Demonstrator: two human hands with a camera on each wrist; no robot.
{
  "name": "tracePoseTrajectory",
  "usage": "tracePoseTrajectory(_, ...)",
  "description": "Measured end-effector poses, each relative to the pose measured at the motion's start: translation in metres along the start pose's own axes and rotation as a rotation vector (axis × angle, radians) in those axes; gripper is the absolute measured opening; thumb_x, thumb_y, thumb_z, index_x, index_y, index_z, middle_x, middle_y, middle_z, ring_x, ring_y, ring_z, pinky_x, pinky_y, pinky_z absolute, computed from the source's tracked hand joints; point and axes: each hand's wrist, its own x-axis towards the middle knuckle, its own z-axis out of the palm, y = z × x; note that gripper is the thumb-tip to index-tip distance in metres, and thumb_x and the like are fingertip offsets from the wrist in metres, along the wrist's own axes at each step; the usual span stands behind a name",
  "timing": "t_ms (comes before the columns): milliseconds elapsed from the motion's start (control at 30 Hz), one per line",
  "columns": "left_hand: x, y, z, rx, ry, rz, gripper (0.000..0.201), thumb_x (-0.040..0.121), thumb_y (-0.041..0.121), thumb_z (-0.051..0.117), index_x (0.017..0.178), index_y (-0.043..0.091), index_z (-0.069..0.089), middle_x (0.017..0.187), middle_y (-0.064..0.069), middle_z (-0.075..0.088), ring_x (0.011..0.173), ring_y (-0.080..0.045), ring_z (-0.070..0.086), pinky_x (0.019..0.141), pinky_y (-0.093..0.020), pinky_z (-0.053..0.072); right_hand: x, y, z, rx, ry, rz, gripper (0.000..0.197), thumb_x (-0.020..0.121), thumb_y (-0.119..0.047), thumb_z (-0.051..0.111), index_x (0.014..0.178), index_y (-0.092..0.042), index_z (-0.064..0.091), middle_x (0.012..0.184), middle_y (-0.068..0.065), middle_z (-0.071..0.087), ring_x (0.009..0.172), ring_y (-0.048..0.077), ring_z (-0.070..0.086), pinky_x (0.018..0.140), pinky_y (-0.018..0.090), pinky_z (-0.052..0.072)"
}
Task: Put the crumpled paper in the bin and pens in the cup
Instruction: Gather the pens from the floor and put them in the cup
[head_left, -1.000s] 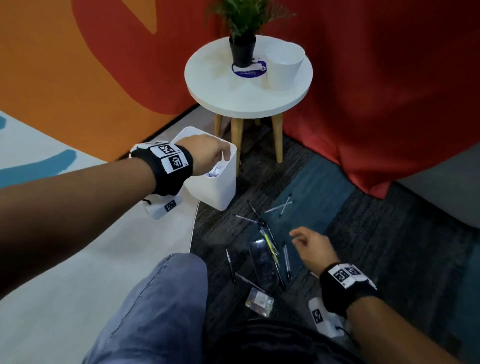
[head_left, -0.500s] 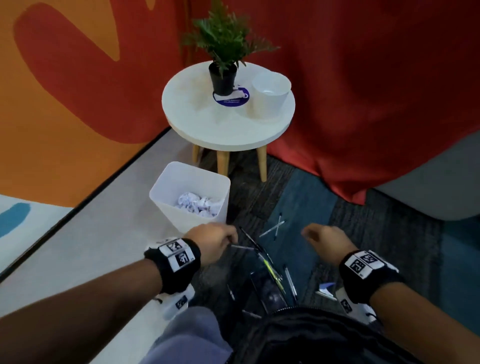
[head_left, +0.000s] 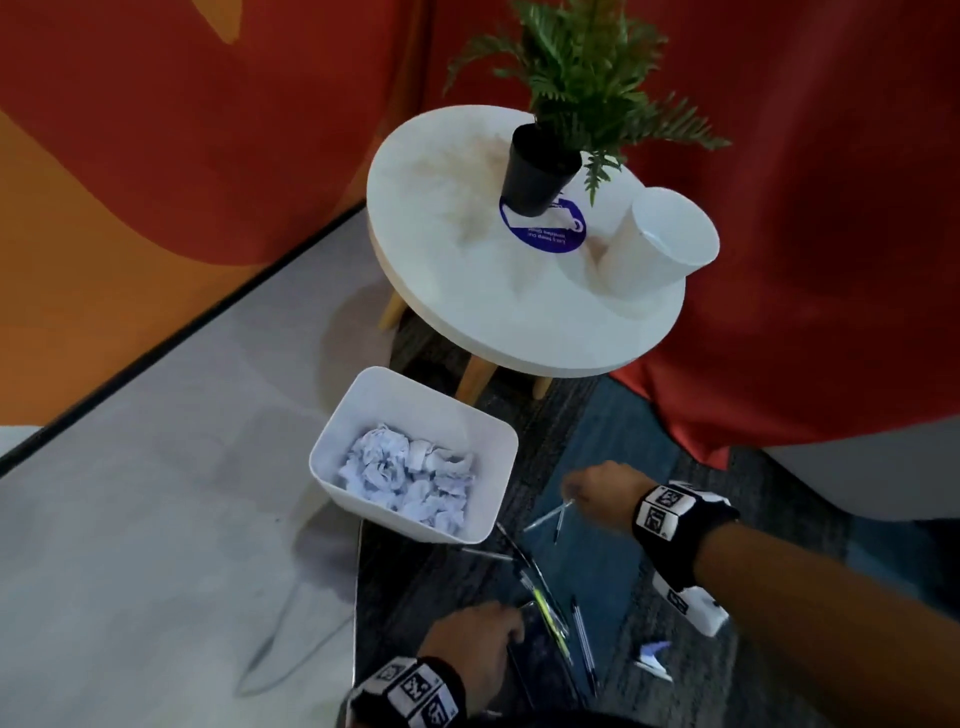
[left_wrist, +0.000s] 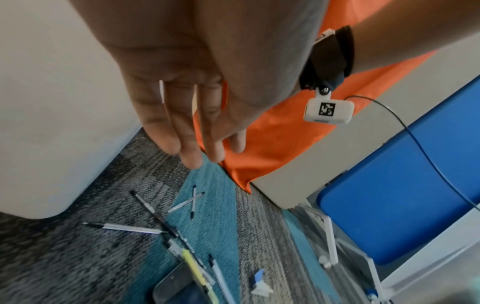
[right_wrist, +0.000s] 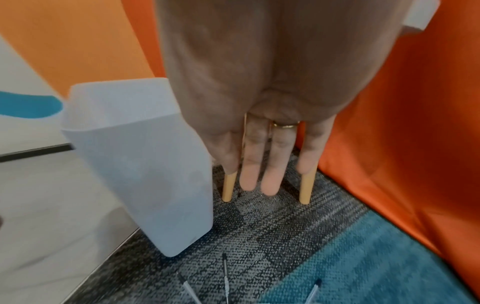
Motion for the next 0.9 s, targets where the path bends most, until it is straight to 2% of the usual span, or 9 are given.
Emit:
tracePoseTrajectory(100, 0.009, -0.015, 0.001, 0.066, 0.02, -0.006, 0.03, 0.087, 0.012, 0.041, 0.108, 0.029, 0.054, 0.115, 0.0, 0.057, 0.107, -0.025, 0.056, 0.091, -0.036, 0.046, 0.017, -0.003, 0.006, 0.063, -0.01, 0.024, 0.033, 0.093, -0.019, 0.037, 0.115, -0.03, 0.059, 0.12, 0.007, 0.064, 0.106, 0.03, 0.061, 0.091, 0.041, 0.052)
tracePoseTrajectory(333, 0.041, -0.026, -0.002, 0.271, 0.051, 0.001, 0.029, 0.088, 0.01, 0.043, 0.11, 0.024, 0.054, 0.118, -0.004, 0.056, 0.111, -0.028, 0.055, 0.087, -0.035, 0.044, 0.019, 0.04, 0.069, 0.198, -0.019, 0.12, 0.031, 0.091, -0.016, 0.048, 0.118, -0.02, 0.062, 0.121, 0.009, 0.065, 0.11, 0.029, 0.062, 0.089, 0.033, 0.049)
tracePoseTrajectory(400, 0.051, -0.024, 0.001, 0.325, 0.045, -0.004, 0.029, 0.087, 0.009, 0.045, 0.111, 0.023, 0.053, 0.118, -0.004, 0.054, 0.109, -0.029, 0.055, 0.086, -0.035, 0.043, 0.015, 0.064, 0.092, 0.229, -0.034, 0.161, 0.026, 0.088, -0.013, 0.05, 0.11, -0.019, 0.064, 0.119, 0.009, 0.066, 0.109, 0.029, 0.063, 0.088, 0.032, 0.048)
tracePoseTrajectory(467, 0.059, -0.021, 0.004, 0.336, 0.025, -0.052, 0.029, 0.086, 0.008, 0.045, 0.111, 0.023, 0.052, 0.118, -0.005, 0.053, 0.11, -0.029, 0.055, 0.088, -0.037, 0.044, 0.015, 0.092, 0.113, 0.276, -0.045, 0.168, 0.02, 0.083, -0.012, 0.053, 0.089, -0.028, 0.062, 0.113, 0.007, 0.068, 0.106, 0.027, 0.064, 0.084, 0.03, 0.048)
tracePoseTrajectory(500, 0.062, -0.017, 0.007, 0.336, 0.016, -0.092, 0.029, 0.086, 0.007, 0.045, 0.11, 0.022, 0.052, 0.119, -0.005, 0.053, 0.111, -0.029, 0.055, 0.089, -0.038, 0.044, 0.018, 0.107, 0.123, 0.305, -0.042, 0.157, 0.021, 0.082, -0.011, 0.053, 0.085, -0.03, 0.061, 0.111, 0.005, 0.069, 0.106, 0.025, 0.064, 0.084, 0.029, 0.048)
tracePoseTrajectory(667, 0.063, 0.038, 0.031, 0.361, 0.058, -0.238, 0.03, 0.085, 0.01, 0.049, 0.113, 0.021, 0.052, 0.122, -0.006, 0.054, 0.113, -0.03, 0.054, 0.087, -0.034, 0.043, 0.021, 0.144, 0.137, 0.283, 0.019, 0.02, 0.018, 0.088, -0.016, 0.055, 0.104, -0.02, 0.064, 0.118, 0.006, 0.067, 0.109, 0.025, 0.062, 0.087, 0.028, 0.048)
tracePoseTrajectory(733, 0.075, 0.049, 0.036, 0.395, 0.099, -0.24, 0.029, 0.087, 0.012, 0.048, 0.114, 0.022, 0.053, 0.123, -0.004, 0.054, 0.113, -0.028, 0.053, 0.086, -0.033, 0.043, 0.037, 0.149, 0.143, 0.259, 0.014, -0.04, 0.015, 0.091, -0.018, 0.05, 0.101, -0.019, 0.061, 0.117, 0.008, 0.065, 0.107, 0.028, 0.061, 0.086, 0.031, 0.048)
tracePoseTrajectory(800, 0.095, 0.045, 0.036, 0.41, 0.155, -0.234, 0.029, 0.088, 0.012, 0.047, 0.114, 0.023, 0.053, 0.122, -0.003, 0.054, 0.112, -0.028, 0.054, 0.086, -0.034, 0.044, 0.062, 0.153, 0.152, 0.257, 0.018, -0.058, 0.013, 0.09, -0.02, 0.047, 0.094, -0.025, 0.058, 0.117, 0.009, 0.065, 0.104, 0.027, 0.062, 0.085, 0.032, 0.048)
tracePoseTrajectory(900, 0.134, 0.021, 0.033, 0.399, 0.187, -0.226, 0.031, 0.087, 0.008, 0.047, 0.114, 0.021, 0.051, 0.12, -0.006, 0.054, 0.111, -0.031, 0.053, 0.083, -0.036, 0.045, 0.109, 0.148, 0.168, 0.296, 0.067, -0.028, 0.022, 0.092, -0.025, 0.047, 0.11, -0.025, 0.061, 0.12, 0.007, 0.065, 0.108, 0.027, 0.062, 0.088, 0.033, 0.049)
